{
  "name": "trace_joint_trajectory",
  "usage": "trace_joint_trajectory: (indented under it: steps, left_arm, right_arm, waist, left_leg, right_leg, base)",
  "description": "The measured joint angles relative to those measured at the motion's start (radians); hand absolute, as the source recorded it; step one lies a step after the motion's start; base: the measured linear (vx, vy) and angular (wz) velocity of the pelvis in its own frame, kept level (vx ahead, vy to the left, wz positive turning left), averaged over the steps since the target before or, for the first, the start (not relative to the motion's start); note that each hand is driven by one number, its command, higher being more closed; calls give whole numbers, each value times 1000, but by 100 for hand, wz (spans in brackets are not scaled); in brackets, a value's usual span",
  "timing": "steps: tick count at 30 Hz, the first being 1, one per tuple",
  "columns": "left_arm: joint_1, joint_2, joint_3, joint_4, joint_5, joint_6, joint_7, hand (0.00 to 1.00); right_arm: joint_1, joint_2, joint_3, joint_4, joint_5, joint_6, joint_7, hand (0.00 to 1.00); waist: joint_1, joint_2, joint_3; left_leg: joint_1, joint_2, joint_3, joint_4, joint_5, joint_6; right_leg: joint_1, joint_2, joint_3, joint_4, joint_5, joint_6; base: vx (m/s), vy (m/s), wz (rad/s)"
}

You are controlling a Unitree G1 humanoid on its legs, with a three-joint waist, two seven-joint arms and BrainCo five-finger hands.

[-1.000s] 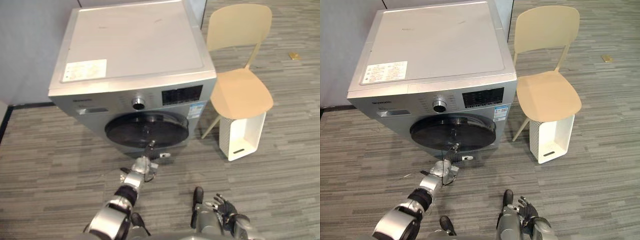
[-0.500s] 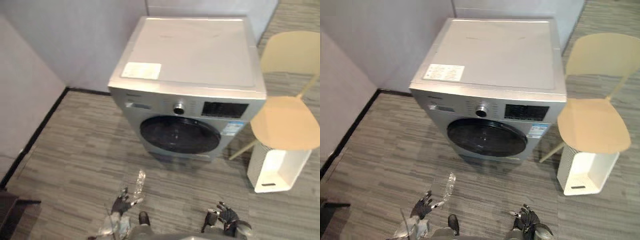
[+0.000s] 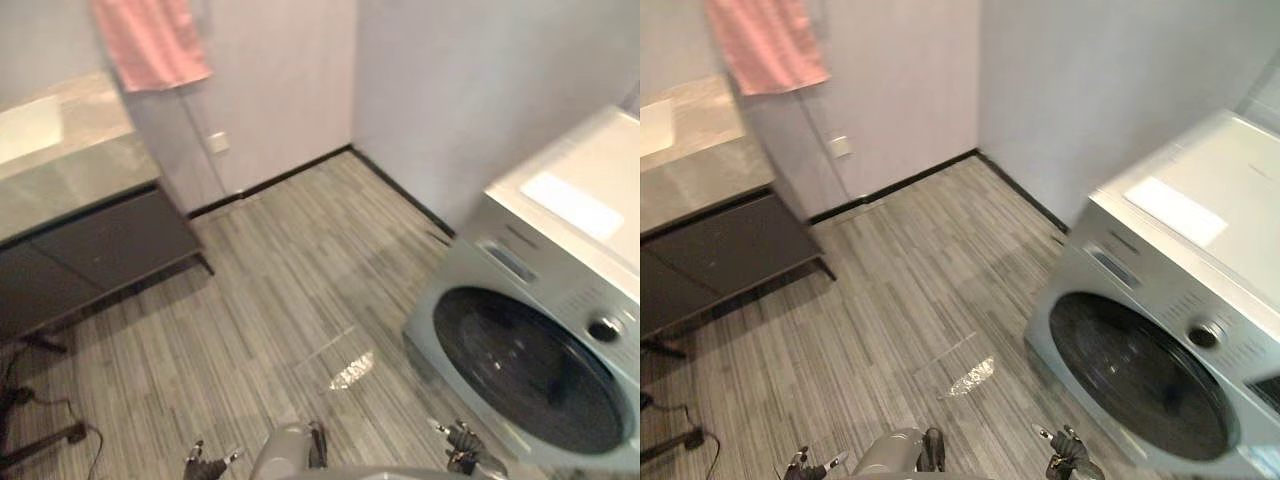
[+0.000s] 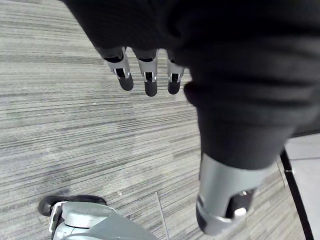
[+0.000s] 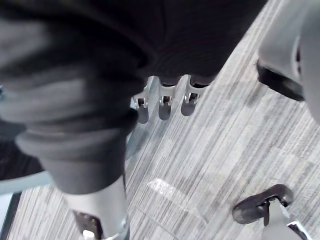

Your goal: Pick up the laundry basket with both hands and put the clothes into the washing machine.

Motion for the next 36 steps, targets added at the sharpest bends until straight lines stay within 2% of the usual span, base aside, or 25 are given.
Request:
trace_joint_trajectory:
  steps: [1,2,3,5,6,8,9,10,11,12,13,14,15,16,18,20,22,23,24,26,27,28,29,32,36]
  left_arm:
    - [-3,9,1,0,0,0,1,0]
    - [-4,16,0,0,1,0,0,0]
    - [-15,22,-7,0,2,-2,-4,0]
    - [-40,6,-9,0,3,-4,-5,0]
    - [-69,-1,-9,0,3,-4,-5,0]
    - [-107,-26,-10,-1,5,-5,-6,0]
    - [-111,-33,-10,-1,9,-5,-6,0]
    - [-128,-45,-11,-1,11,-4,-7,0]
    - [-128,-47,-11,-1,12,-4,-7,0]
    - [-130,-42,-11,-4,13,-4,-6,0]
    - [-131,-39,-7,-6,16,-3,-8,0]
    - [-136,-45,-6,-8,20,0,-7,0]
    - [-130,-64,-6,-8,21,-1,-7,0]
    - [-127,-65,-4,-7,20,0,-7,0]
    - [-127,-78,4,0,20,0,-6,0]
    - [-125,-83,13,5,18,1,-6,0]
    - [-128,-89,39,4,17,1,-5,0]
    - [-127,-89,43,6,16,0,-5,0]
    - [-126,-86,43,11,8,0,-5,0]
    - [-118,-86,43,23,-4,0,-6,0]
    - [-110,-87,44,22,-17,-1,-6,0]
    - [-109,-86,45,23,-30,-1,-7,0]
    - [-108,-80,59,23,-46,-2,-6,0]
    - [-106,-66,64,51,-94,-5,-7,0]
    - [-107,-52,63,96,-113,-5,-29,0]
  right_arm:
    - [0,17,1,0,8,-1,2,0]
    - [2,36,9,-5,16,-4,2,0]
    - [31,45,25,-31,22,-10,2,0]
    - [53,45,41,-52,24,-20,3,0]
    - [69,47,40,-74,26,-20,2,0]
    - [91,46,20,-98,31,-24,2,0]
    - [91,50,10,-99,31,-24,2,0]
    - [97,58,5,-112,31,-24,0,0]
    - [99,65,3,-117,31,-25,0,0]
    - [103,84,2,-117,31,-24,0,0]
    - [105,92,2,-116,30,-24,0,0]
    - [107,87,1,-116,29,-20,1,0]
    - [106,78,-2,-120,28,-19,0,0]
    - [106,74,-4,-125,28,-20,1,0]
    - [108,71,-22,-124,26,-19,-1,0]
    - [121,72,-30,-122,20,-19,-1,0]
    - [123,76,-34,-117,19,-19,-3,0]
    - [122,76,-34,-109,18,-19,-3,0]
    - [113,72,-31,-88,18,-21,-6,0]
    - [96,64,-26,-71,16,-20,-15,0]
    - [85,58,-25,-66,15,-20,-21,0]
    - [80,55,-22,-62,15,-20,-23,0]
    - [73,48,-17,-43,13,-20,-25,0]
    - [72,54,11,-33,10,-18,-29,0]
    - [78,51,11,-33,5,-20,-38,0]
  waist:
    - [-7,-5,5]
    - [-24,-27,11]
    - [-42,-40,12]
    - [-46,-42,12]
    - [-47,-33,14]
    - [-53,-14,24]
    - [-53,-15,24]
    - [-53,-22,23]
    - [-53,-30,23]
    - [-56,-62,20]
    - [-56,-76,22]
    - [-43,-51,19]
    - [-43,-40,10]
    - [-44,-27,9]
    - [-46,-4,6]
    - [-48,3,4]
    - [-48,3,5]
    - [-46,1,7]
    - [-45,-10,12]
    - [-44,-4,11]
    - [-45,3,10]
    - [-45,5,11]
    - [-43,-1,2]
    - [-44,-12,-5]
    - [-47,-11,-26]
  left_leg:
    - [30,-12,-37,-30,9,5]
    - [92,-37,-95,-76,21,8]
    - [131,-56,-140,-103,28,7]
    - [166,-78,-207,-116,28,6]
    - [186,-88,-272,-123,28,4]
    - [206,-86,-370,-119,17,-16]
    - [210,-85,-393,-114,10,-26]
    - [209,-83,-434,-80,-12,-60]
    - [203,-82,-437,-66,-22,-77]
    - [192,-83,-423,-42,-50,-96]
    - [192,-81,-423,-29,-68,-97]
    - [193,-39,-430,-15,-88,-119]
    - [195,5,-434,-19,-101,-135]
    - [194,27,-440,-25,-105,-143]
    - [198,91,-451,-77,-92,-173]
    - [211,121,-449,-87,-74,-202]
    - [199,150,-386,-25,-56,-233]
    - [177,168,-319,19,-41,-252]
    - [168,192,-222,39,-38,-245]
    - [165,213,-118,4,-39,-242]
    - [159,210,-102,-79,-28,-231]
    - [160,207,-88,-101,16,-208]
    - [173,172,-77,-154,51,-189]
    - [179,123,-52,-202,77,-172]
    - [233,70,-22,-306,119,-142]
  right_leg:
    - [-63,77,114,66,-78,35]
    - [-106,173,209,92,-153,53]
    - [-136,237,231,66,-192,40]
    - [-189,304,256,-15,-224,35]
    - [-239,349,305,-88,-231,32]
    - [-286,405,434,-229,-223,33]
    - [-292,412,468,-267,-217,37]
    - [-290,425,530,-359,-168,27]
    - [-284,426,552,-389,-138,27]
    - [-260,417,582,-439,-59,21]
    - [-255,408,577,-441,8,63]
    - [-248,435,543,-418,-13,52]
    - [-236,469,515,-430,-22,36]
    - [-233,486,502,-439,-23,27]
    - [-219,533,460,-474,-29,-1]
    - [-185,555,422,-500,-36,-20]
    - [-130,565,384,-528,-35,-37]
    - [-90,566,364,-558,-30,-45]
    - [-56,563,355,-594,-21,-49]
    - [-44,551,356,-618,-14,-40]
    - [-47,544,361,-630,-8,-30]
    - [-51,539,365,-638,-3,-21]
    - [-55,517,381,-664,19,6]
    - [-47,491,398,-750,83,18]
    - [-44,450,419,-774,99,36]
  base:
    - [380,118,133]
    - [388,75,163]
    - [312,24,156]
    - [272,-41,137]
    - [284,-73,158]
    - [236,-126,151]
    - [276,-227,140]
    - [247,-228,108]
    - [226,-267,131]
    - [155,-241,92]
    - [190,-343,83]
    - [175,-366,42]
    - [159,-358,26]
    - [111,-316,16]
    - [83,-277,23]
    - [119,-267,47]
    - [92,-177,59]
    - [41,-84,50]
    - [24,-60,41]
    - [-27,41,16]
    - [-23,126,3]
    - [14,183,-7]
    - [9,109,-6]
    - [58,150,-8]
    - [38,94,-12]
